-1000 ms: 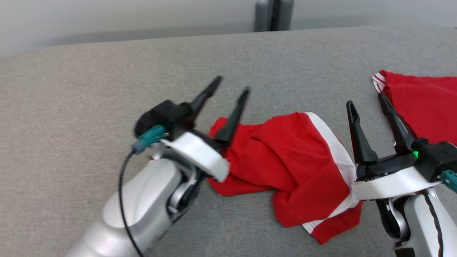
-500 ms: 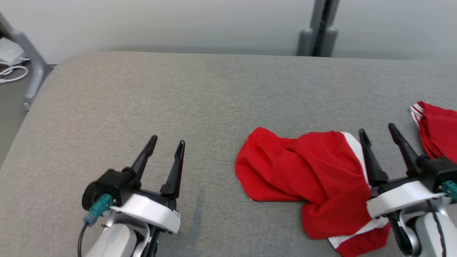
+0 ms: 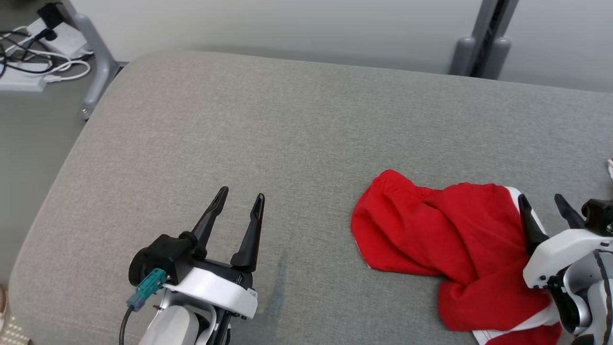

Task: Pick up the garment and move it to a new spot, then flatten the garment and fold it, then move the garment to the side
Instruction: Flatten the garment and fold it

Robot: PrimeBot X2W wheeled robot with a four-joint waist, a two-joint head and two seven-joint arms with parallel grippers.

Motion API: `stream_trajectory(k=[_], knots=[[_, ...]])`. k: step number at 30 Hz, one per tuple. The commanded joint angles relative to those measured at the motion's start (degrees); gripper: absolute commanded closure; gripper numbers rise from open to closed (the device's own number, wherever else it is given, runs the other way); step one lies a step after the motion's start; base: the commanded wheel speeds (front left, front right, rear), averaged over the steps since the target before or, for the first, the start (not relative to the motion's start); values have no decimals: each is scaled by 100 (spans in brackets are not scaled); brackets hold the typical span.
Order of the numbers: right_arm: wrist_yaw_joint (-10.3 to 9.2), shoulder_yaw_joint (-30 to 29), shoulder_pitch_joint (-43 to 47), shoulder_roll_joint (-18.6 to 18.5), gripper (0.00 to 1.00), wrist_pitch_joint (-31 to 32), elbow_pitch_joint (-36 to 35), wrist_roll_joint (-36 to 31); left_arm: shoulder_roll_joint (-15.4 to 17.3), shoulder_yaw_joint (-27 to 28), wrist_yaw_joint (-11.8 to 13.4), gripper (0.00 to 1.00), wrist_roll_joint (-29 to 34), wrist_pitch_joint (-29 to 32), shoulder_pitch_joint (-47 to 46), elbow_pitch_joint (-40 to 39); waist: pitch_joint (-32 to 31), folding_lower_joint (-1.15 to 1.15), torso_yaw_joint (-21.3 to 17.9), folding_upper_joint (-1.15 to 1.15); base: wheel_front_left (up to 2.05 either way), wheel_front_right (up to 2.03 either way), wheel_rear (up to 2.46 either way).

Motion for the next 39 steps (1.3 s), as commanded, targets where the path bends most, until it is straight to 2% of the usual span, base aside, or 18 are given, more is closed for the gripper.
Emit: stream_trajectory(k=[1,5,6,7,8,13,22,32,39], knots=[[-3,-22,-110,-68,0,131,180,58,-33,91,-69,0,90,-23,38,31,58,0,93,0,0,0,0],[-3,89,-254,-204,0,342,512,135,-131,196,-166,0,172,-23,46,97,113,0,205,0,0,0,0],[-3,137,-269,-221,50,418,573,211,-155,212,-184,0,202,-23,50,114,119,0,232,0,0,0,0],[-3,189,-298,-266,79,453,616,255,-174,232,-209,0,210,-24,55,132,127,0,256,0,0,0,0],[-3,214,-332,-322,100,494,657,315,-190,246,-225,0,216,-24,54,141,136,0,277,0,0,0,0],[-3,337,-449,-444,100,560,755,450,-224,311,-279,0,261,-24,41,178,168,0,352,0,0,0,0],[-3,1024,-1148,-911,100,96,415,312,-278,332,-345,0,200,-23,17,240,107,0,570,0,0,0,0],[-3,2558,-2635,-1307,100,-590,-70,268,-279,95,-242,0,-87,-24,62,157,58,0,961,0,0,0,0],[-3,3499,-3500,-1353,100,-938,375,300,-281,-80,-169,0,-237,-24,106,107,160,0,1310,0,0,0,0]])
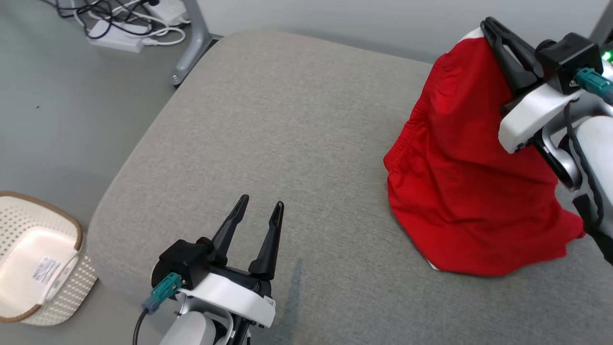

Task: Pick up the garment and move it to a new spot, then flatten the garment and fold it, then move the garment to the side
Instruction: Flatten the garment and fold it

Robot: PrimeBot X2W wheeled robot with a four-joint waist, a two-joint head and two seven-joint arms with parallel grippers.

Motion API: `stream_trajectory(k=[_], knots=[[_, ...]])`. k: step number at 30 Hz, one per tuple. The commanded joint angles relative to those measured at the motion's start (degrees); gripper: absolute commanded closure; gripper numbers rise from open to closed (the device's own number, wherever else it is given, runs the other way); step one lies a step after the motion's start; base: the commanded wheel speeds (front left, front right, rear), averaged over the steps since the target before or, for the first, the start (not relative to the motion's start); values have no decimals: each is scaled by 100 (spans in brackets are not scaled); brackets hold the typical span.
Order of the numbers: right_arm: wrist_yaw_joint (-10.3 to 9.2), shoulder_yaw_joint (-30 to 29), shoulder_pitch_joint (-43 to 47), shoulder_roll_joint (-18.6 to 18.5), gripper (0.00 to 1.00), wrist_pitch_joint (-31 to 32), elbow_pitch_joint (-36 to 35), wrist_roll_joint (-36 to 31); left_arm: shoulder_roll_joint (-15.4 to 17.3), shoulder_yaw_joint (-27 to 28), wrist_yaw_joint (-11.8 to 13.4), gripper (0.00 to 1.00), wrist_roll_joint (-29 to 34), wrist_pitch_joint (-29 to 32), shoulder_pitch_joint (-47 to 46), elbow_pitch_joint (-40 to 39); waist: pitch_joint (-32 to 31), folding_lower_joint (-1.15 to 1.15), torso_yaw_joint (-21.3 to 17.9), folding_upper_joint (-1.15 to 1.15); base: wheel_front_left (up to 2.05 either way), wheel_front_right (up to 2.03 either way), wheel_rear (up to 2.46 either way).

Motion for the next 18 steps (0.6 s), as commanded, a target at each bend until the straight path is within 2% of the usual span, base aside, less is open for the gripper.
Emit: stream_trajectory(k=[1,7,8,12,18], knots=[[-5,70,-116,-6,100,-132,156,39,15,-25,33,0,-43,-24,33,-13,58,0,125,0,0,0,0],[-5,583,-394,299,100,-281,1086,359,17,-44,125,0,-136,-24,65,-97,126,0,229,0,0,0,0],[-5,671,-445,349,0,-307,1202,455,17,-37,135,0,-139,-24,78,-97,125,0,228,0,0,0,0],[-5,1013,-482,462,0,-288,1621,768,16,-35,128,0,-83,-24,91,-46,54,0,201,0,0,0,0],[-5,1340,-442,455,0,-386,1730,1056,17,108,102,0,17,-24,79,8,-86,0,-83,0,0,0,0]])
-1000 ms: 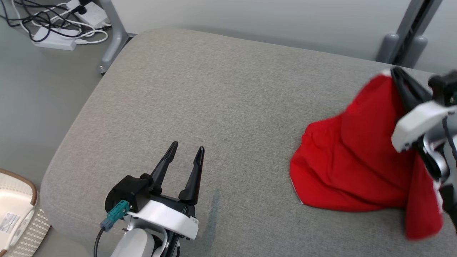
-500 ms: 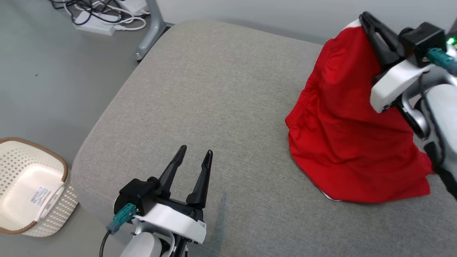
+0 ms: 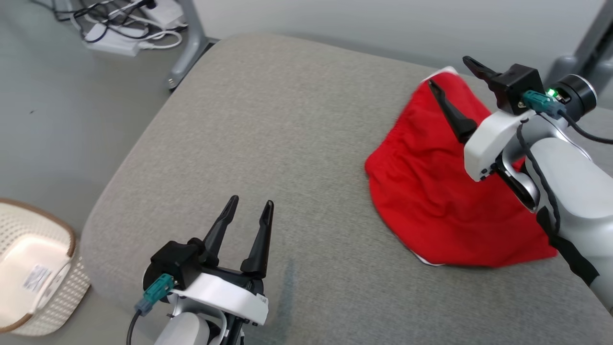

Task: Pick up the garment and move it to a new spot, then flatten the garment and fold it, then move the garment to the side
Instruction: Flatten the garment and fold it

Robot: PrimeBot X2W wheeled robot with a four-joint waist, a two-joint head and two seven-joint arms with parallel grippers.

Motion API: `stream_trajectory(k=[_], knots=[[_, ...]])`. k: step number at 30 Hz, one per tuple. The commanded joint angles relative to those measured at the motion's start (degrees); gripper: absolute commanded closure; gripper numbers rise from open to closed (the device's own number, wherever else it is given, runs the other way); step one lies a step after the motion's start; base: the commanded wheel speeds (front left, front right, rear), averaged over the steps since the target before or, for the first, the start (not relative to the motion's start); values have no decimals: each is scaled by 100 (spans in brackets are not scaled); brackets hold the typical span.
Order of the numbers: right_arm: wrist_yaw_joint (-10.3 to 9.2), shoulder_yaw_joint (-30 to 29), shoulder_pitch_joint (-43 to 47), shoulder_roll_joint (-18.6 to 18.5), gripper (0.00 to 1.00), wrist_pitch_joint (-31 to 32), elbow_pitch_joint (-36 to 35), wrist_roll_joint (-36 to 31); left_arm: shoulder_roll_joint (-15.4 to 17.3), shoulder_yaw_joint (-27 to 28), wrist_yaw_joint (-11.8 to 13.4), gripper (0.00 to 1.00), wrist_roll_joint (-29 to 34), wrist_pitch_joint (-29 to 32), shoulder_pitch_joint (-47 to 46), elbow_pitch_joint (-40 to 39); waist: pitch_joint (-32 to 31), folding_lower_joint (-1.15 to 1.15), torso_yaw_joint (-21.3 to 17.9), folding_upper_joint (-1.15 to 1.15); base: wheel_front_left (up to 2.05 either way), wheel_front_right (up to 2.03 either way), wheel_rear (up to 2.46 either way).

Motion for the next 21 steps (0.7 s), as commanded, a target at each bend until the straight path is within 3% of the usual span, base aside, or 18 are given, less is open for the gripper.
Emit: stream_trajectory(k=[1,10,17,21], knots=[[-5,21,56,-46,0,-63,-7,36,19,39,-30,0,19,-24,26,10,-76,0,-134,0,0,0,0],[-5,-454,772,-388,0,-268,-614,365,21,370,-104,0,170,-23,42,38,-287,0,-932,0,0,0,0],[-5,-1699,1989,-438,0,-304,-1387,122,21,633,-122,0,272,-23,89,-54,-353,0,-1473,0,0,0,0],[-5,-2749,3026,-153,0,-303,-2023,-111,21,799,-129,0,339,-24,108,-140,-315,0,-1757,0,0,0,0]])
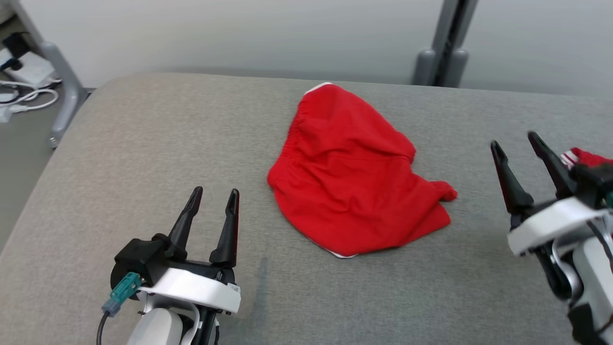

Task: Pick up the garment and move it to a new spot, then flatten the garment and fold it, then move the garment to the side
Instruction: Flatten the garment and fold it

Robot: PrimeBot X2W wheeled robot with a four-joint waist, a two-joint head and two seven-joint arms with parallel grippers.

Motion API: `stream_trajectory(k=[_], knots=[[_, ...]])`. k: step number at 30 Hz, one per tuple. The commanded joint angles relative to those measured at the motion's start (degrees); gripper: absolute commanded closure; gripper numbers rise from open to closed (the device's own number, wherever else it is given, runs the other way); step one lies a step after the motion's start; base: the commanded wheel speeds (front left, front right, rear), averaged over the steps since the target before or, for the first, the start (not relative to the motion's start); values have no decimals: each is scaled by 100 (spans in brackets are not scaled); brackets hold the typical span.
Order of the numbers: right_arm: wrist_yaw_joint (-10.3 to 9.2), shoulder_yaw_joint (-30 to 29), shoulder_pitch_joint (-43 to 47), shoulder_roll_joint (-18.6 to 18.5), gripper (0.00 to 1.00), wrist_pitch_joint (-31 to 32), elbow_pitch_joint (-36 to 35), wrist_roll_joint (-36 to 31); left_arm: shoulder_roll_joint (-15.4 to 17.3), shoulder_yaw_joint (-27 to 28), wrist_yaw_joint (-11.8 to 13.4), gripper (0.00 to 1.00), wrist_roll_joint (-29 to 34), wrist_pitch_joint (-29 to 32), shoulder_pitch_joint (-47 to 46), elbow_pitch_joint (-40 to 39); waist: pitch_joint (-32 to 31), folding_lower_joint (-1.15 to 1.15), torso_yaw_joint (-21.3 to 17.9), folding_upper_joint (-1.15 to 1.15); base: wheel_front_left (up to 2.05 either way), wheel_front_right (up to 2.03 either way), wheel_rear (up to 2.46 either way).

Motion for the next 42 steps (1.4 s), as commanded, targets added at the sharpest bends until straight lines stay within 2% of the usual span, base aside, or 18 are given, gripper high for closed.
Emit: stream_trajectory(k=[1,4,9,18,27,39,40,41,42], knots=[[-5,-288,306,152,0,-30,-160,-63,23,57,-10,0,36,-22,35,-41,25,0,-162,0,0,0,0],[-4,-689,799,437,0,-25,-397,-283,20,111,-27,0,46,-22,56,-78,57,0,-272,0,0,0,0],[-4,-983,1186,806,0,124,-678,-614,23,119,-69,0,136,-22,49,-50,86,0,-355,0,0,0,0],[-4,-1181,1473,1086,0,619,-841,-710,22,19,-105,0,112,-22,-22,-29,145,0,-218,0,0,0,0],[-4,-1039,1282,1167,0,1094,-250,-715,20,-77,-80,0,93,-22,-101,-11,344,0,84,0,0,0,0],[-4,-1109,776,1217,0,1208,849,-830,20,-252,-42,0,22,-22,-217,-6,581,0,572,0,0,0,0],[-4,-1070,757,1236,36,1234,925,-785,19,-259,-39,0,24,-22,-216,-1,578,0,594,0,0,0,0],[-4,-1034,746,1239,100,1226,992,-772,20,-263,-35,0,29,-22,-210,9,569,0,611,0,0,0,0],[-4,-1009,738,1235,100,1181,1031,-753,21,-265,-35,0,36,-22,-201,18,555,0,625,0,0,0,0]])
